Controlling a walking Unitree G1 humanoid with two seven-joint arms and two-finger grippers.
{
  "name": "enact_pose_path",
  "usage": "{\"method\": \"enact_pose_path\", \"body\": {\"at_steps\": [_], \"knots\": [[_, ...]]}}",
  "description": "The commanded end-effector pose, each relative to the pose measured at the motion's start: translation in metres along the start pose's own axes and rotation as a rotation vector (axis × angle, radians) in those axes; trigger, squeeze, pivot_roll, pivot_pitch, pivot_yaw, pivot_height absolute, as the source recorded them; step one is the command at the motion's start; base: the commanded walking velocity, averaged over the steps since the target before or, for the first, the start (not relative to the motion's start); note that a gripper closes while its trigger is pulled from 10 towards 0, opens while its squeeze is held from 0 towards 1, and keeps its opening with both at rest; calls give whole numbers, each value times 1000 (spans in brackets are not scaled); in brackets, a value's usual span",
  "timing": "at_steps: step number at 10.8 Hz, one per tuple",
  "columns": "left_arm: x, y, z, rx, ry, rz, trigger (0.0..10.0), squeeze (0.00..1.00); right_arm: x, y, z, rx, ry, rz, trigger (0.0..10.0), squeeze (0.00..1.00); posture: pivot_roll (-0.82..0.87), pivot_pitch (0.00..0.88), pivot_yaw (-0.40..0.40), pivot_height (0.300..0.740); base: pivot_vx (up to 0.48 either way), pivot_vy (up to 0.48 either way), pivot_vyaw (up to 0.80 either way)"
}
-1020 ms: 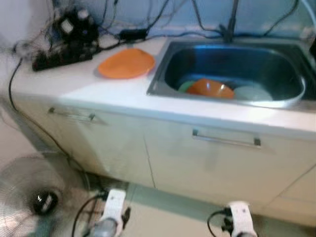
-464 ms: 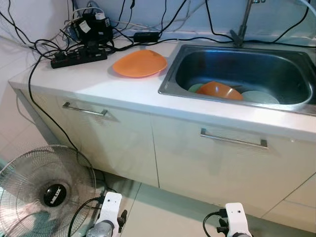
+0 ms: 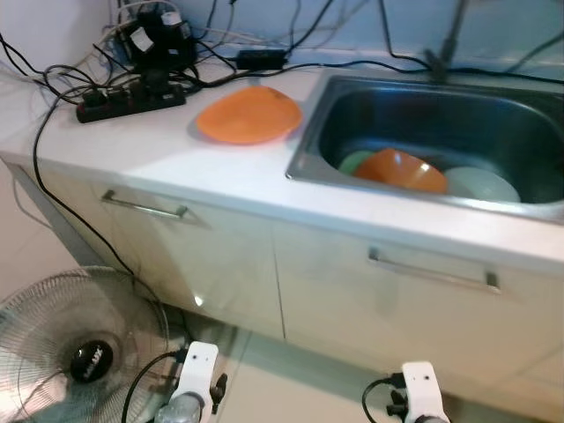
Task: Kitchen organization
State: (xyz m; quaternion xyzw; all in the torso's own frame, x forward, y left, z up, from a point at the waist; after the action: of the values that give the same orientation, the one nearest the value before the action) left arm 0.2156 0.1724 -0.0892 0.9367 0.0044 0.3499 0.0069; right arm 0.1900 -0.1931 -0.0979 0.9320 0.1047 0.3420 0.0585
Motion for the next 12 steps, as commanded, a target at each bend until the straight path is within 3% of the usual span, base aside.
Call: {"method": "enact_pose_path", "body": {"at_steps": [1,6,12], "knots": [[0,-1,0,-3,3,-8,10000,0,-5,0,-1,2,-20,13,10000,0,-1,50,95,740,0,0,0],[0,0,0,-5,4,-1,10000,0,-5,-1,-1,7,-23,8,10000,0,-1,49,95,740,0,0,0],[1,0,0,-2,6,2,10000,0,-6,-1,-1,7,-28,15,10000,0,-1,48,95,740,259,0,-81]]}}
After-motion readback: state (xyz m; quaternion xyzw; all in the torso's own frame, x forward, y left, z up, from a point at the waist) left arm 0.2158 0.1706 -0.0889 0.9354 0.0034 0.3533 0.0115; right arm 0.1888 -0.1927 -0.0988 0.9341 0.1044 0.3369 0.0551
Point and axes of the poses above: a point about 5 cm out from each wrist's last joint towards the gripper, its own z axis pointing out of the wrist towards the gripper, its own x axis along the axis of the wrist's last joint, y = z × x, the point moved 2 cm from there along z, pointing out of the wrist towards the gripper, and after that the axes turned 9 degrees about -z, right-handed, at the moved point
